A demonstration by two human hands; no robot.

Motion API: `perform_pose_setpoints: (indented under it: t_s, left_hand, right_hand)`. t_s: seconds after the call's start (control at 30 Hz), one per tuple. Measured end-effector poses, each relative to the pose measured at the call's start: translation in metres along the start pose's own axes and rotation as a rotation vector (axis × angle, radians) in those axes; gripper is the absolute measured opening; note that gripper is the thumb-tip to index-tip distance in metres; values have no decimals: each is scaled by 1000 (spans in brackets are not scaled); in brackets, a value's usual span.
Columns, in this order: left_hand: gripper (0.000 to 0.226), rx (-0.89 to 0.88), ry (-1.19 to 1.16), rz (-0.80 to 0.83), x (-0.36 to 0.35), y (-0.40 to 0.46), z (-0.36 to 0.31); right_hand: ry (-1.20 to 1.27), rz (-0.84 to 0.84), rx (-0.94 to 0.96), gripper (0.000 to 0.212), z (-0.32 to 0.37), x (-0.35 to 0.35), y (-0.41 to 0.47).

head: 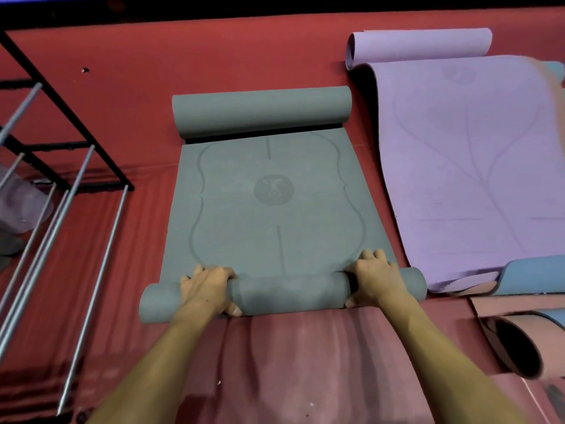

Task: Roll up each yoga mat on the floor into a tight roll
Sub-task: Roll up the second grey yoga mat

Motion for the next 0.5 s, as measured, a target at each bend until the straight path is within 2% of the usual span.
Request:
perform_pose_setpoints:
  t_s: [0.13,0.33,0.43,0.5]
  left_hand:
    - [80,-27,-44,-64,3,-1,-5]
    - [67,-64,-62,-37,7,5,-9]
    - [78,-107,-17,4,7,4,-16]
    - [80,-102,41,-68,7,2,-18]
  right_hand:
    - [60,-53,-1,83,-4,1,1]
    - [198,-138,-72,59,-14,-6,2]
    - [215,-176,-94,64,-16,-6,5]
    - [188,-187,-94,68,-15,-5,5]
Point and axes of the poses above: each hand's wrist, its own y-axis towards the middle knuckle, its own x-axis out of the back of the hand, z = x × y, the point moved 6 cm from there along y, towards the middle knuckle, and after that the axes turned 12 degrees about -z, right-handed, at the moved point
